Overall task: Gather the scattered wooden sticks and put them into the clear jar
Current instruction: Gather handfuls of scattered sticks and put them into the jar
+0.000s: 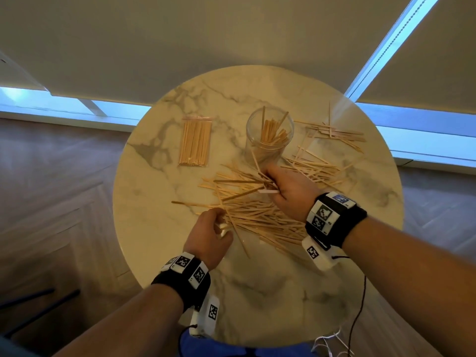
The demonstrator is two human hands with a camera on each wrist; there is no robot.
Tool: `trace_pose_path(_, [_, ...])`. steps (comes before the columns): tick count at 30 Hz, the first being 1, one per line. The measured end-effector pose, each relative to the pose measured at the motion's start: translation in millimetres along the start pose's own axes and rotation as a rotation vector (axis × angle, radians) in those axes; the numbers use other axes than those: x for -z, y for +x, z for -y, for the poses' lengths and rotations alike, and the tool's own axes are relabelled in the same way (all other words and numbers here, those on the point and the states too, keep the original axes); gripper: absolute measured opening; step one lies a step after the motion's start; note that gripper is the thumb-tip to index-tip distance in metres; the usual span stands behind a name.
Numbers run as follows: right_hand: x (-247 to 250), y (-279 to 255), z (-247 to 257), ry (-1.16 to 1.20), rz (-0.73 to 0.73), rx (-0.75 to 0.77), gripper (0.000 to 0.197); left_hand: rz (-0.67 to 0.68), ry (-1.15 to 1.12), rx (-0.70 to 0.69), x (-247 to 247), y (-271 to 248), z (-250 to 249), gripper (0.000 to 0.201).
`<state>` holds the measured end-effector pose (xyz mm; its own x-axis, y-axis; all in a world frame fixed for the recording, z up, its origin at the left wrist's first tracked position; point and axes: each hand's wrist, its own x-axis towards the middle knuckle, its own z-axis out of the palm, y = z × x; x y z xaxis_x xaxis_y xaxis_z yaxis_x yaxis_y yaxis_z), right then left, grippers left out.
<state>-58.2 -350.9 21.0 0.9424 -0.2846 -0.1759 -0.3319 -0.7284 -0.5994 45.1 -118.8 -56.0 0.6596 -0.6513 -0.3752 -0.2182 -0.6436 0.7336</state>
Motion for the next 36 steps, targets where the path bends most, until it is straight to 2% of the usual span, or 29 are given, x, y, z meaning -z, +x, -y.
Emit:
trace_pose_path(4, [7.1,4.7,5.6,0.13,0.0,-0.059,0.023,-0.056,-0.166,-0.008,10.8,2.3,-21.7,0.049])
trace_pose_path(7, [15.6,8.2,12.1,0.291,0.004,-0.034,0.027,-0.06,-0.534,0.02,27.1,12.3,-55.7,0.033])
trace_pose_path(10, [23.0,9.9,26.6,0.549,0.008,-0.057,0.032,0.045,-0.874,0.103,40.9,26.6,-85.7,0.033])
trace_pose_path(13, [24.1,13.0,30.5,0.767,0.052,-0.097,0.035,0.153,-0.942,0.105,46.1,37.1,-105.5,0.045])
trace_pose_path(15, [22.2,16.0,27.1,0.85,0.1,-0.162,0.026,0.21,-1.014,0.104,47.1,38.1,-113.9,0.049])
trace_pose_path(18, [16.9,16.8,19.9,0.875,0.158,-0.243,0.019,0.239,-1.245,0.176,47.1,37.9,-119.3,0.043])
trace_pose_path(20, [13.2,15.9,14.3,0.852,0.191,-0.274,0.02,0.208,-1.205,0.21,44.5,41.6,-117.2,0.039])
trace_pose_path(24, [12.9,14.2,7.4,0.878,0.227,-0.32,0.019,0.16,-0.988,0.23,36.3,48.1,-105.6,0.028])
trace_pose_path(26, [17.5,13.9,8.3,0.973,0.214,-0.306,0.018,0.152,-0.934,0.234,35.4,44.2,-103.6,0.018])
trace_pose_path(30, [43.1,18.8,27.5,1.272,0.11,-0.199,0.009,0.262,-0.889,0.252,27.5,29.2,-108.2,0.02])
trace_pose_path(33, [71.3,27.2,51.1,1.451,0.034,-0.065,0.014,0.396,-0.964,0.325,22.5,25.5,-119.6,0.048])
trace_pose_path(36, [98.2,37.2,73.3,1.54,-0.055,0.077,0.037,0.532,-1.12,0.399,28.1,28.3,-139.8,0.07])
